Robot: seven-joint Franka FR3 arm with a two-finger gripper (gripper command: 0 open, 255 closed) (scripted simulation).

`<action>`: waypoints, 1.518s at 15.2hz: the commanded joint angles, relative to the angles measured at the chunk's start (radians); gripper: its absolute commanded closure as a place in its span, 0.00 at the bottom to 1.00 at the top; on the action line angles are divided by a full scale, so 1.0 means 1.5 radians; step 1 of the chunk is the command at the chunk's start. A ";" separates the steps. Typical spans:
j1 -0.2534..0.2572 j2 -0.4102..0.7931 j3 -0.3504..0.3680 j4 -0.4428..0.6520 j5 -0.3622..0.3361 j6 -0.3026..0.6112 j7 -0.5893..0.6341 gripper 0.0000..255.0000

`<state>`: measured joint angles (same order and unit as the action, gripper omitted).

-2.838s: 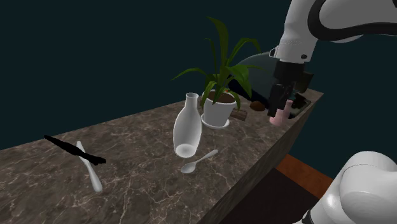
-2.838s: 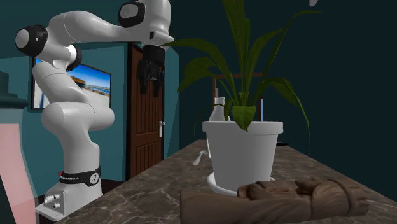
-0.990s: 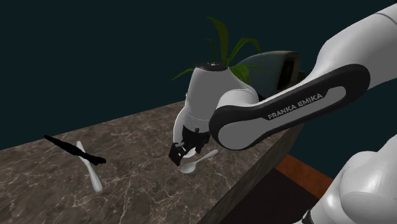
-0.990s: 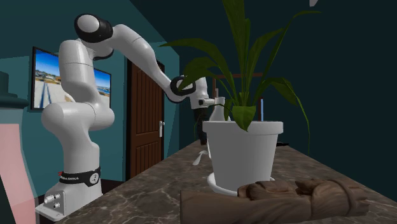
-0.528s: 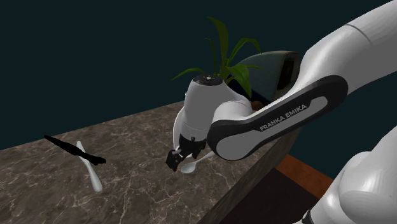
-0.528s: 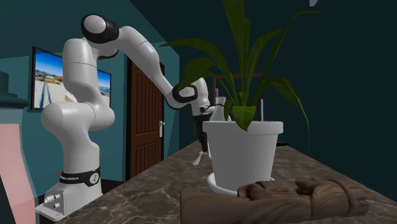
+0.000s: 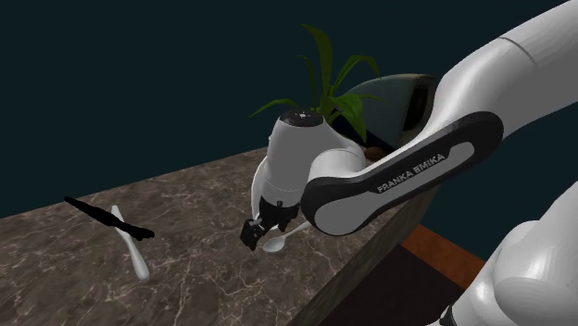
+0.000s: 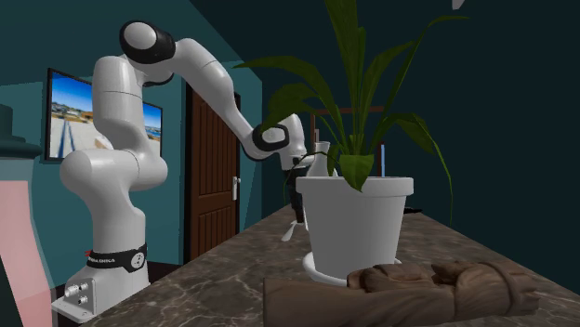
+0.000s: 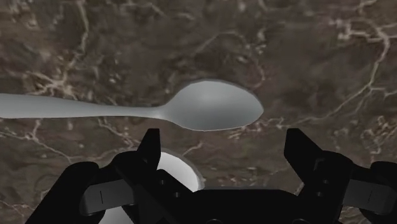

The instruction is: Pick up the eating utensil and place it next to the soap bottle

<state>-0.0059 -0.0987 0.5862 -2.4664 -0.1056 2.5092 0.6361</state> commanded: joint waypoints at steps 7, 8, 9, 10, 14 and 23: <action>0.000 0.000 -0.001 -0.010 0.004 0.001 -0.001 1.00; 0.000 0.000 -0.002 -0.010 0.004 0.001 -0.001 1.00; 0.000 0.000 -0.001 -0.010 0.004 0.001 0.000 1.00; -0.002 0.004 -0.002 -0.004 0.001 -0.002 -0.001 1.00; 0.005 -0.027 -0.008 0.008 0.031 -0.039 -0.026 1.00; 0.016 -0.084 -0.024 0.045 0.075 -0.125 -0.065 1.00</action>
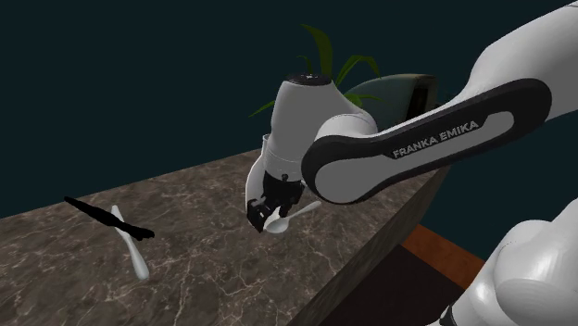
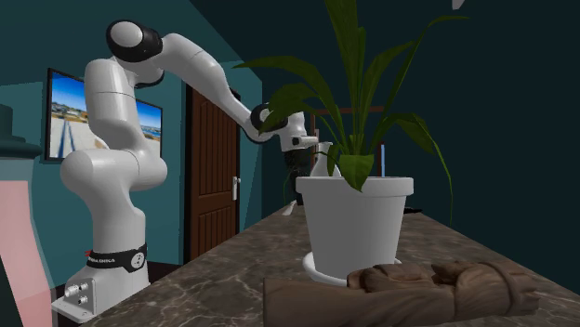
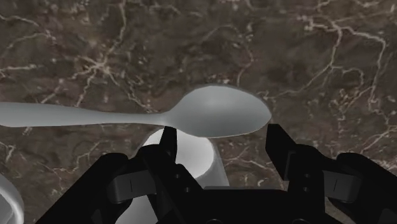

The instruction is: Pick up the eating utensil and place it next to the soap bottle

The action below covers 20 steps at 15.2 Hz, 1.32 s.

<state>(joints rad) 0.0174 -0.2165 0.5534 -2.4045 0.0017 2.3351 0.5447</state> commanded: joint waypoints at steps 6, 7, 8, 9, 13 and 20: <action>0.006 -0.034 -0.013 0.035 0.020 -0.066 -0.021 1.00; 0.006 -0.038 -0.015 0.041 0.022 -0.075 -0.024 1.00; 0.007 -0.042 -0.016 0.047 0.024 -0.085 -0.026 1.00; 0.007 -0.046 -0.018 0.053 0.026 -0.094 -0.028 1.00; 0.009 -0.059 -0.024 0.078 0.031 -0.131 -0.036 1.00; 0.009 -0.075 -0.034 0.127 0.036 -0.195 -0.046 1.00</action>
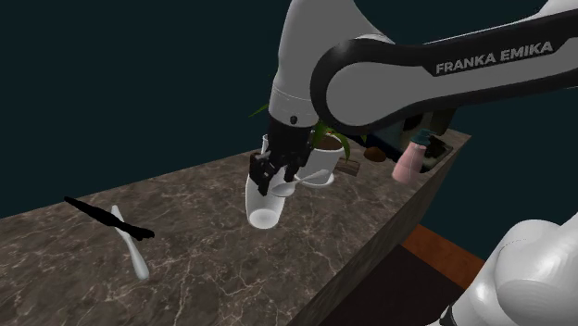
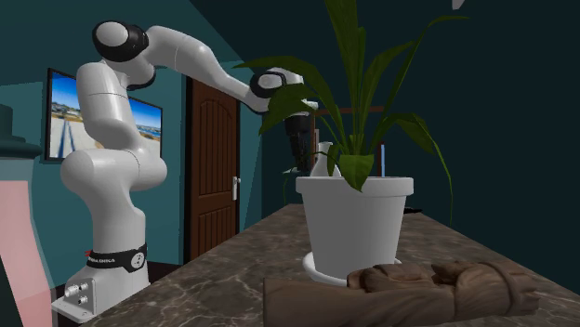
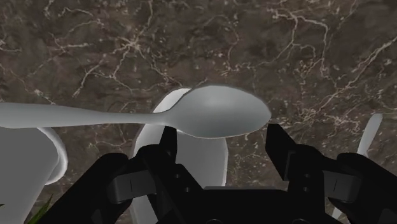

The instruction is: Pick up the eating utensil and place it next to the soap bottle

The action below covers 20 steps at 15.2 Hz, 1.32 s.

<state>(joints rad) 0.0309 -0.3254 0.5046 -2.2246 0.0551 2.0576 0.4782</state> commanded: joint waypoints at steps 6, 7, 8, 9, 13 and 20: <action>-0.001 -0.010 -0.008 0.055 0.002 -0.064 -0.007 1.00; -0.001 -0.011 -0.009 0.063 0.002 -0.073 -0.008 1.00; -0.001 -0.011 -0.010 0.072 0.002 -0.082 -0.009 1.00; -0.002 -0.011 -0.011 0.080 0.002 -0.091 -0.009 1.00; -0.003 -0.011 -0.014 0.116 0.001 -0.127 -0.012 1.00; -0.007 -0.005 -0.018 0.185 -0.004 -0.189 -0.014 1.00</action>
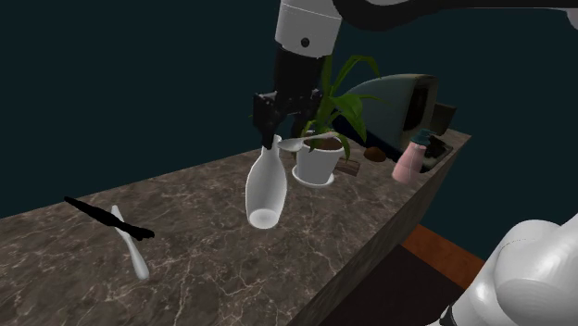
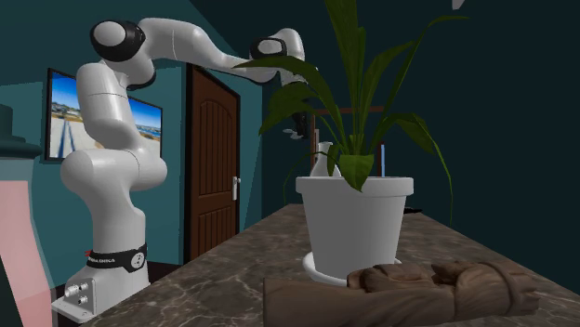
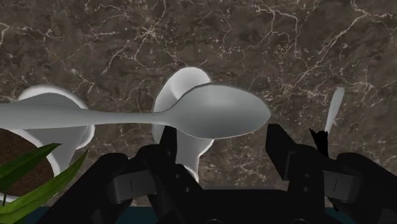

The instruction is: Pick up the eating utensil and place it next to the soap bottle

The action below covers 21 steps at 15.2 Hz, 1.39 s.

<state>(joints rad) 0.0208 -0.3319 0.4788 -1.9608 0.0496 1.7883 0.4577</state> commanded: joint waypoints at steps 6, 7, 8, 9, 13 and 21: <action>-0.007 -0.023 -0.030 0.018 0.005 -0.040 -0.038 1.00; -0.010 -0.036 -0.044 0.004 0.008 -0.039 -0.056 1.00; -0.013 -0.049 -0.059 -0.009 0.010 -0.038 -0.074 1.00; -0.015 -0.061 -0.073 -0.021 0.011 -0.038 -0.092 1.00; -0.028 -0.100 -0.128 -0.062 0.009 -0.037 -0.161 1.00; -0.061 -0.142 -0.236 -0.108 -0.016 -0.034 -0.294 1.00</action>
<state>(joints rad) -0.0660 -0.5323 0.1429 -2.1082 0.0301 1.7351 0.0408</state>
